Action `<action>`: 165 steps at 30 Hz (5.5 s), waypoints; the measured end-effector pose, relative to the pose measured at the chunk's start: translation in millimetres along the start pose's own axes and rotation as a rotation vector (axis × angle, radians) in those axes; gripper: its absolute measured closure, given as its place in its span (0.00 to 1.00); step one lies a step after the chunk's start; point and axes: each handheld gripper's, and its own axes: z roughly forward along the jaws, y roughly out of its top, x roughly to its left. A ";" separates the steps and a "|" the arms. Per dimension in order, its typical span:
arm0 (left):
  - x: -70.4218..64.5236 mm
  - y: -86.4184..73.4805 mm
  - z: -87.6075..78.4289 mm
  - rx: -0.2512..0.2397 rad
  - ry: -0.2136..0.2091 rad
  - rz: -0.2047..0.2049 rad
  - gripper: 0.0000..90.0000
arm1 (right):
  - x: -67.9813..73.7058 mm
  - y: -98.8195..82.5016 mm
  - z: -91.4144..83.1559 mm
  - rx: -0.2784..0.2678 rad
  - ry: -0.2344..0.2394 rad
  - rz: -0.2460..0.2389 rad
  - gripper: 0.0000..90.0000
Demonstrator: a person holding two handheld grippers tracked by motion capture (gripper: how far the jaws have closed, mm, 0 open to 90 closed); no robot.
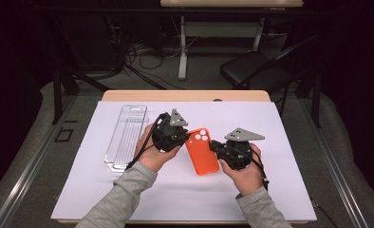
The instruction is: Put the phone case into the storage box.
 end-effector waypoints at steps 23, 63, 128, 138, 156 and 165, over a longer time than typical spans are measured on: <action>5.1 -0.3 -2.2 -0.002 -0.004 -0.012 0.90 | -4.2 1.1 -2.3 -0.026 0.036 0.024 0.84; 41.6 -6.1 -27.0 -0.002 0.047 -0.055 0.90 | -14.6 4.2 -6.1 -0.081 0.076 -0.011 0.63; 117.1 -8.1 -49.6 -0.007 0.160 -0.053 0.90 | -31.5 -3.1 -1.9 -0.097 -0.024 -0.007 0.22; 129.2 1.4 -56.6 0.007 0.177 -0.045 0.90 | -32.2 -3.2 -2.5 -0.104 -0.023 0.003 0.21; 151.8 5.4 -59.9 -0.006 0.210 -0.052 0.90 | -34.6 -4.5 -1.5 -0.101 -0.018 0.012 0.22; 163.7 0.9 -59.8 0.007 0.236 -0.015 0.89 | -35.4 -5.2 -0.4 -0.093 -0.017 0.014 0.22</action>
